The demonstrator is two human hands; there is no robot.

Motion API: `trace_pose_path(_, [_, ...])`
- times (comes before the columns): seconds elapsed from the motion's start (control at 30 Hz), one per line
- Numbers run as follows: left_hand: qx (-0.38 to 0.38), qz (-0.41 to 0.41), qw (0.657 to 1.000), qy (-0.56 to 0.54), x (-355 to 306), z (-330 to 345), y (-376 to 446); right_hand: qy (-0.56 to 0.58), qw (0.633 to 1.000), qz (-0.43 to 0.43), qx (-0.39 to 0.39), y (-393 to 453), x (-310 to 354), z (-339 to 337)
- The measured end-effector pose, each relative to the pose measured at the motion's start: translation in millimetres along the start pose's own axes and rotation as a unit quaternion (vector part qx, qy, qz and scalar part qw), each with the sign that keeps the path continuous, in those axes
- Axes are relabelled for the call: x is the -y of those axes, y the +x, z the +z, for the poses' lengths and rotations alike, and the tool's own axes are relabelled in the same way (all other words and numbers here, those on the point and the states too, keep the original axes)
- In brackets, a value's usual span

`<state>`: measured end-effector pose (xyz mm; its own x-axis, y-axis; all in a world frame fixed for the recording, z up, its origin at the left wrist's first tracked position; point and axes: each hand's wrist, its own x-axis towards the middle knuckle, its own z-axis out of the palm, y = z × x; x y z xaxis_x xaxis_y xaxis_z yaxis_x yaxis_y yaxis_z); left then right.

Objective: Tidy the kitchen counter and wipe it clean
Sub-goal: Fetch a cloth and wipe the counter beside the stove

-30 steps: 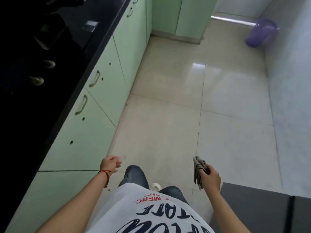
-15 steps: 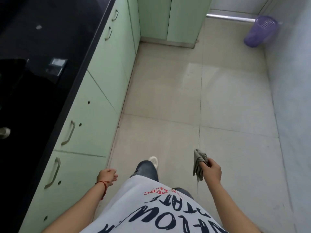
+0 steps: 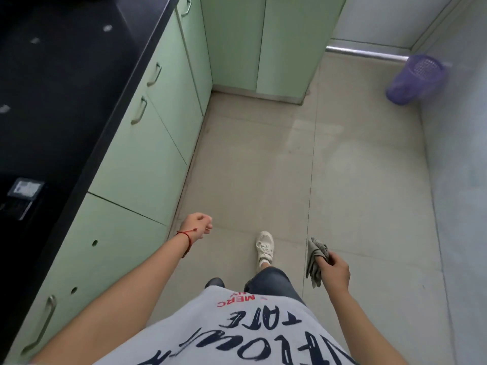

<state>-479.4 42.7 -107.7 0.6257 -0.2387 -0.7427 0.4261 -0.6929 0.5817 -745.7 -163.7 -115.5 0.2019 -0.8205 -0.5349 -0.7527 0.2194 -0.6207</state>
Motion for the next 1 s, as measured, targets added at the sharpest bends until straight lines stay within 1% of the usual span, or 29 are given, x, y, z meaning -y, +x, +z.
trace_pose_path(0.13, [-0.03,-0.03,0.999,-0.013,-32,9,27,-0.014,0.999,-0.021,0.02,75,67,-1])
trace_pose_path(0.3, [-0.075,-0.071,0.991,-0.082,-71,-1,57,-0.048,0.995,-0.071,0.049,158,169,13])
trace_pose_path(0.37, [-0.103,-0.089,0.985,-0.108,-81,-12,69,-0.054,0.991,-0.1,0.068,182,207,28])
trace_pose_path(0.5, [-0.142,-0.125,0.974,-0.122,-91,-37,104,-0.058,0.984,-0.136,0.101,220,271,69])
trace_pose_path(0.6, [-0.161,-0.143,0.966,-0.141,-106,-59,141,-0.064,0.98,-0.15,0.111,247,310,103])
trace_pose_path(0.7, [-0.16,-0.154,0.96,-0.172,-135,-81,178,-0.075,0.981,-0.138,0.11,271,343,131])
trace_pose_path(0.8, [-0.159,-0.14,0.959,-0.191,-180,-103,210,-0.088,0.983,-0.124,0.108,290,379,151])
trace_pose_path(0.87, [-0.148,-0.108,0.966,-0.184,-216,-119,231,-0.072,0.983,-0.124,0.115,298,410,166])
trace_pose_path(0.93, [-0.153,-0.059,0.971,-0.173,-253,-136,250,-0.056,0.982,-0.132,0.126,302,445,179])
trace_pose_path(1.0, [-0.17,0.011,0.975,-0.143,-291,-154,259,-0.06,0.977,-0.156,0.135,304,478,194])
